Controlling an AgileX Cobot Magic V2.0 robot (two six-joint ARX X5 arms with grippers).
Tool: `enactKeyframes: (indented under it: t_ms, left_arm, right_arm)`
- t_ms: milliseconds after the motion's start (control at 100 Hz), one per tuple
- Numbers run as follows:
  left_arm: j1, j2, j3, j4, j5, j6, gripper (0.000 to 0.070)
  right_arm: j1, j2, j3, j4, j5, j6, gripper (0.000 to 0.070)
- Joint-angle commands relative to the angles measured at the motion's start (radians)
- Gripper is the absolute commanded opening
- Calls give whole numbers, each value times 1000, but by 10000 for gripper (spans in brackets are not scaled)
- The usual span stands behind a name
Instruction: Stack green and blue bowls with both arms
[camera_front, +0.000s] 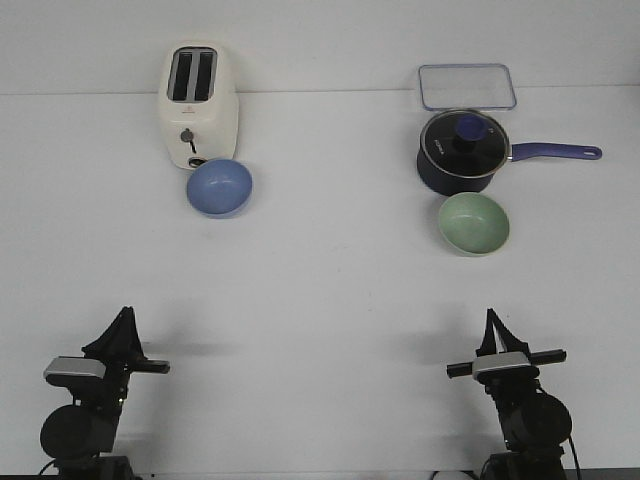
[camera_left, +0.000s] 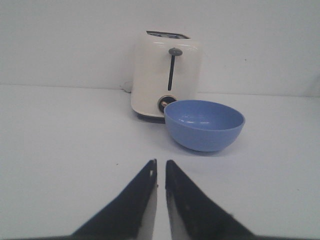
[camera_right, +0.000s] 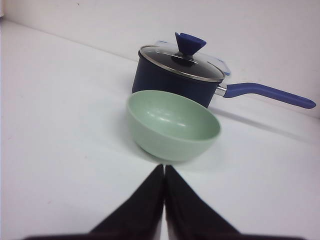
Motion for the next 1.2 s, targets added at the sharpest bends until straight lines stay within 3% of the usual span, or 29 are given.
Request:
enactKeyframes:
  t_ms: [0,970,1050,1190]
  left_arm:
    - [1,-2,-20,10,2,-3,15]
    - [1,-2,-20,10,2,-3,15]
    - [1,-2,-20,10,2,-3,15]
    - [1,-2,-20,10,2,-3,15]
  right_arm:
    - [1,0,-2,11,0,-5,0]
    - [1,0,-2,11,-3,-2,0]
    - [1,0,-2,11,-4,41,0]
    - [1,0,-2,11,1,225,0]
